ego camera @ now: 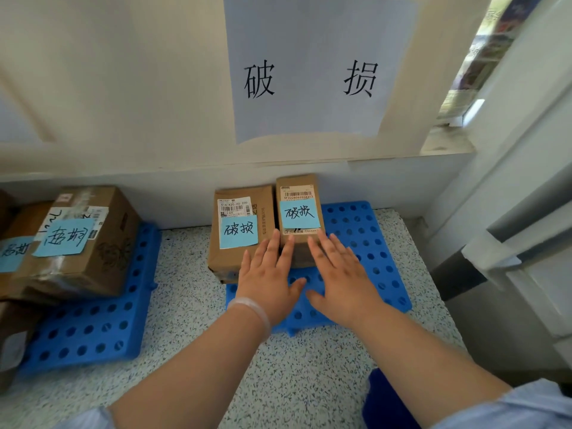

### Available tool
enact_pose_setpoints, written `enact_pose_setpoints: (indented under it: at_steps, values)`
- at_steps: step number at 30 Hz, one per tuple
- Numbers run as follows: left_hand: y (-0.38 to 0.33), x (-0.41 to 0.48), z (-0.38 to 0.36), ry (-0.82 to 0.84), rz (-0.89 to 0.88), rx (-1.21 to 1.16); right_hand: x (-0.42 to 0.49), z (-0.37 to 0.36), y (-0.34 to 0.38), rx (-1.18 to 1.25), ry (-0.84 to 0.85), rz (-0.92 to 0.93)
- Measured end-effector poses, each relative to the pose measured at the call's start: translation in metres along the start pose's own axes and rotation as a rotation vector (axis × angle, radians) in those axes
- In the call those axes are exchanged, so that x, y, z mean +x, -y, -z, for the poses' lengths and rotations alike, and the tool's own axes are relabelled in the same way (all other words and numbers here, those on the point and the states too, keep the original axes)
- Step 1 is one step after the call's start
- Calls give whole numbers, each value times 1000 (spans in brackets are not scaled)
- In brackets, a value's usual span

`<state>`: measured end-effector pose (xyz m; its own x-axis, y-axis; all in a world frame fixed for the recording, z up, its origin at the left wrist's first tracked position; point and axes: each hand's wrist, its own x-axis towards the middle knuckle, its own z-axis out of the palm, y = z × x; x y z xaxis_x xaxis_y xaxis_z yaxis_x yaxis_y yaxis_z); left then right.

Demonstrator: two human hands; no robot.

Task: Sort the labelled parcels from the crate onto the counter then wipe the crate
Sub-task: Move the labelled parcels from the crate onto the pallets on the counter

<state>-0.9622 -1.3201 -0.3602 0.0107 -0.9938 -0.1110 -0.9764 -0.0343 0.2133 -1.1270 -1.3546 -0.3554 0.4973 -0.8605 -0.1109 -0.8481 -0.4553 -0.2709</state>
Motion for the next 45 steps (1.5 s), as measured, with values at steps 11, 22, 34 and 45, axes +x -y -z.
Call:
enact_pose_setpoints:
  at_steps: [11, 22, 34, 45]
  values:
    - [-67, -98, 31, -6, -282, 69, -148, 14, 16, 27, -238, -197]
    - [-218, -178, -3, 51, -727, 47, -343, 19, -23, 25, -339, -622]
    - [-403, -280, -64, 181, -1185, 2, -540, 3, -98, 176, -348, -1022]
    - [-530, -314, -129, 382, -1016, 138, -654, -5, -203, 388, -290, -1176]
